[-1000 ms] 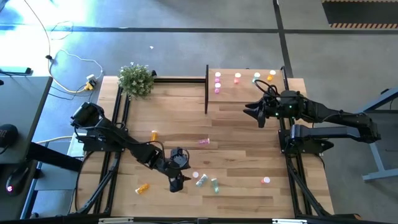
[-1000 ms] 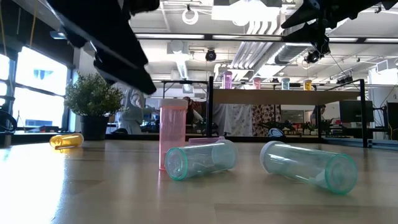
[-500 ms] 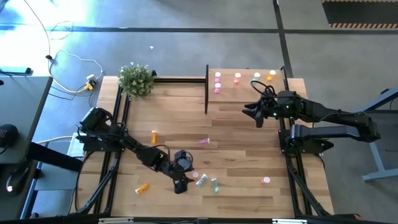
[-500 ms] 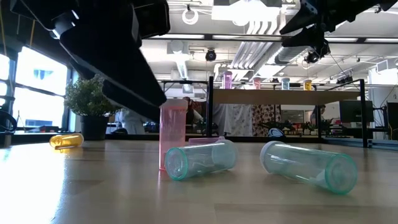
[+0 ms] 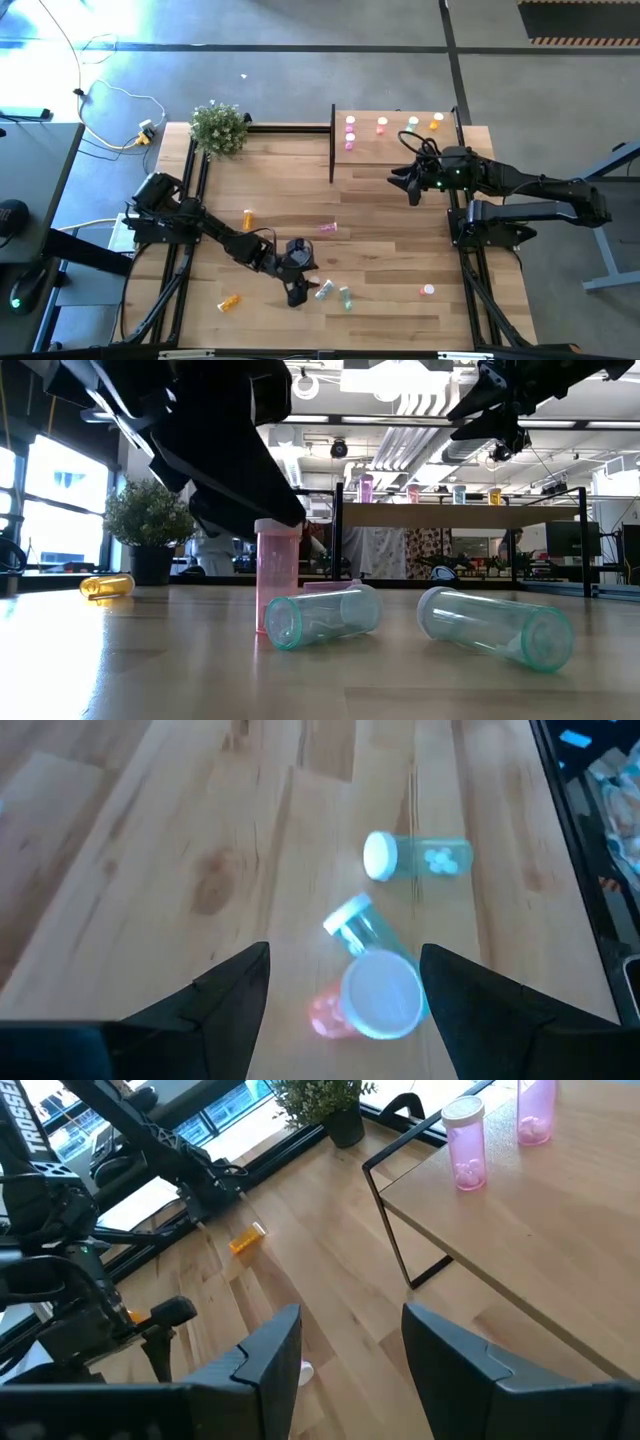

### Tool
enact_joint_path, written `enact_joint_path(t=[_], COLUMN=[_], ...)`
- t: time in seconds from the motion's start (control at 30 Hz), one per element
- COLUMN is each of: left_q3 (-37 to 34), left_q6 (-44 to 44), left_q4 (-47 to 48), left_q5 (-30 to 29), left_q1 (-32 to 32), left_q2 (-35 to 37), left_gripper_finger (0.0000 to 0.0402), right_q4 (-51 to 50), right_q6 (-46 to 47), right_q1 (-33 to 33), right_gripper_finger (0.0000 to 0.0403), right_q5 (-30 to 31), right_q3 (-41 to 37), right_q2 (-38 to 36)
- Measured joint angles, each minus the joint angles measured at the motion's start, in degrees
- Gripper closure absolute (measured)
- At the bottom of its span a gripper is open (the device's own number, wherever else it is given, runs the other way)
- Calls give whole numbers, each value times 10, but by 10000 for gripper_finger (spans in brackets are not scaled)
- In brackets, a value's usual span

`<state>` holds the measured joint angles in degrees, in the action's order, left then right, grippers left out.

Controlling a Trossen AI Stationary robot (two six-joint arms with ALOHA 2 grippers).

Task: Pick and place medicine bottles onto shelf by color
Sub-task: Put the left red pill bottle on the shelf aligned with the other red pill bottle

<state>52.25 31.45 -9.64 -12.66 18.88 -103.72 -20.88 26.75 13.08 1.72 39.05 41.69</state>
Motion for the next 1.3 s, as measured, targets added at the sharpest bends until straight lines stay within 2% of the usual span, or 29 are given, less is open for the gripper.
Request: enact_joint_path(t=[0.2, 0.63, 1.07, 1.3], left_q3=[0, 0, 0, 17], left_q6=[-1, -2, -6, -2], left_q4=[3, -5, -10, -10], left_q5=[33, 4, 0, 4], left_q1=[-1, 3, 3, -1], left_q2=[-10, -14, -14, -13], left_gripper_finger=[177, 216, 286, 287], right_q4=[0, -2, -3, -3], right_q6=[0, -2, -2, -2], right_q1=[0, 0, 0, 0], right_gripper_finger=[237, 237, 237, 237], right_q5=[0, 0, 0, -20], right_q3=[0, 0, 0, 0], right_q2=[0, 0, 0, 0])
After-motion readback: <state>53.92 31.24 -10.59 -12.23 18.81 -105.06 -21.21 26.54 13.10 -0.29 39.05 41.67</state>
